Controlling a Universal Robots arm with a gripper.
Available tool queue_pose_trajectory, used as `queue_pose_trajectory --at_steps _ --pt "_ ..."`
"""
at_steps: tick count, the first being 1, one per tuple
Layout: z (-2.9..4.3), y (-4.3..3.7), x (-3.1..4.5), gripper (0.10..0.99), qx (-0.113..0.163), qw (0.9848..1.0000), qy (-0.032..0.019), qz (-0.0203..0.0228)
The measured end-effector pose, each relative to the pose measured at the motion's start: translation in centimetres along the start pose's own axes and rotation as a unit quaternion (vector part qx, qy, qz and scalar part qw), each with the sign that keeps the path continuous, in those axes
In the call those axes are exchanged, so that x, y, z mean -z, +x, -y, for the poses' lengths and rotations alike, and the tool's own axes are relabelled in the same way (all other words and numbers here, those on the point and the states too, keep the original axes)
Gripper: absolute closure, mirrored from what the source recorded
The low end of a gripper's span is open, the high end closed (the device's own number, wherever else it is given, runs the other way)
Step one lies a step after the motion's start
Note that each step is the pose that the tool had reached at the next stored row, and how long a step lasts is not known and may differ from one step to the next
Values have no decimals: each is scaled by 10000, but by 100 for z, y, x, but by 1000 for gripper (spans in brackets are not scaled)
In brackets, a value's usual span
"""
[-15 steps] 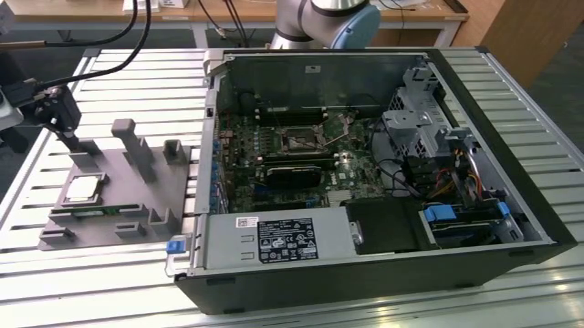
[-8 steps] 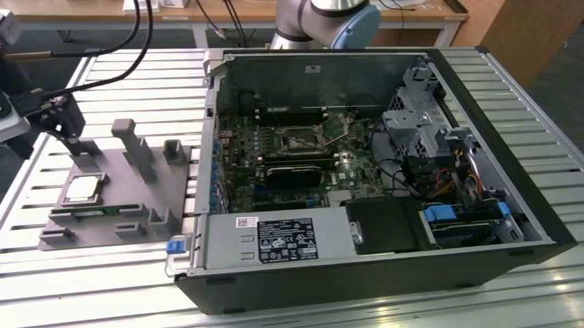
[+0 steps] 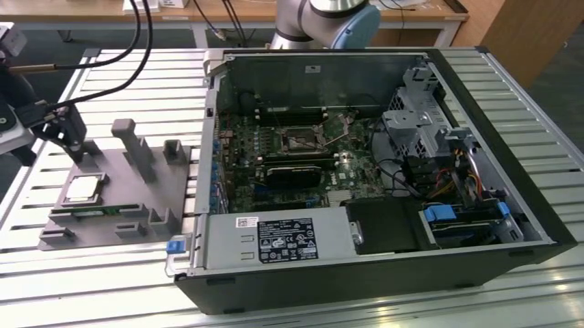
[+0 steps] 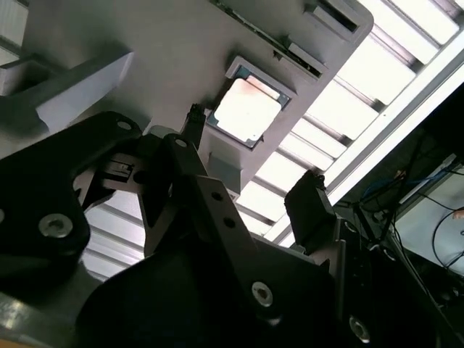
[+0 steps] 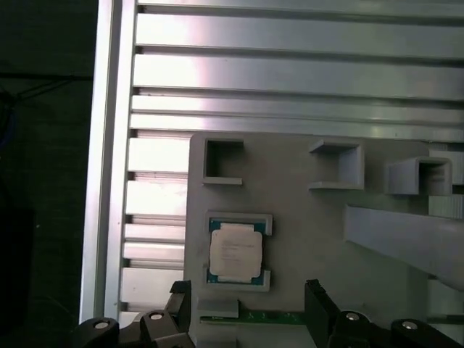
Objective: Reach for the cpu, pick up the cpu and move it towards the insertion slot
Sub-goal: 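Pick up the cpu and move it towards the insertion slot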
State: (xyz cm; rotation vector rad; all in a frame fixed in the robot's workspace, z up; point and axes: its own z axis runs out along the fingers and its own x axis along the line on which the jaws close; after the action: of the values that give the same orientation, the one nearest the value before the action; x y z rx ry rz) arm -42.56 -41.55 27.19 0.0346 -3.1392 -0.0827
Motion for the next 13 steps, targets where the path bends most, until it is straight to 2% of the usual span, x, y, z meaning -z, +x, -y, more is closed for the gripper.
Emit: queue_pose_trajectory --at_steps 13 --pt "13 43 -254 365 0 10000 0 -1"
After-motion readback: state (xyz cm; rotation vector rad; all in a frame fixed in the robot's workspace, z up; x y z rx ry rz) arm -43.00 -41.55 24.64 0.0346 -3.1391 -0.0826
